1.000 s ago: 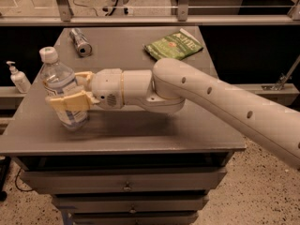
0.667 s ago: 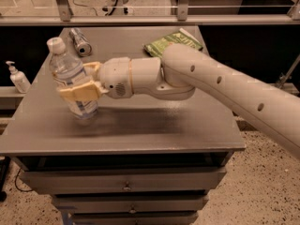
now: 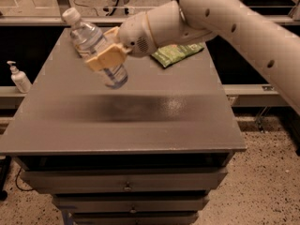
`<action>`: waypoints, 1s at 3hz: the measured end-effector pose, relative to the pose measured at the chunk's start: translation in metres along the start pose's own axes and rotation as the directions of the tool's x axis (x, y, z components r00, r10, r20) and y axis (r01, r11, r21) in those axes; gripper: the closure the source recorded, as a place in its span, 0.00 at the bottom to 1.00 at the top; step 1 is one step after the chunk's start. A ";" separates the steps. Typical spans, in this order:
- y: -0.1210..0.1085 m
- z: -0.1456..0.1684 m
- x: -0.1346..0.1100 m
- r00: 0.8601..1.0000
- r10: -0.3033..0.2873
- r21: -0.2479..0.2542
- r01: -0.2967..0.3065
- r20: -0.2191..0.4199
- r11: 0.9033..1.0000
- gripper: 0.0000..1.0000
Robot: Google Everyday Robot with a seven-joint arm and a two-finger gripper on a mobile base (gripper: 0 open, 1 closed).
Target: Knock blue plastic bottle over
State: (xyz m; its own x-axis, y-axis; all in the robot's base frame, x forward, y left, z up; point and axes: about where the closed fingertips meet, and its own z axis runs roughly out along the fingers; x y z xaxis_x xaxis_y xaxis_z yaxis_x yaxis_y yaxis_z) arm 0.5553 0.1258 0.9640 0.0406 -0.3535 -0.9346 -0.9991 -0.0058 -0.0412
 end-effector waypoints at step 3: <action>-0.043 -0.060 0.094 0.833 0.052 -0.083 -0.116 -0.551 0.990 1.00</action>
Offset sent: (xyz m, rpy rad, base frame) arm 0.0053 -0.1751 -0.0853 -0.8696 0.2870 0.2096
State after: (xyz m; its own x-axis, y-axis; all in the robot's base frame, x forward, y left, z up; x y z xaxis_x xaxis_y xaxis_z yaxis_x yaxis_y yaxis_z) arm 0.6018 0.0364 0.8991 -0.0228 -0.8104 -0.5855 -0.9944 -0.0423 0.0972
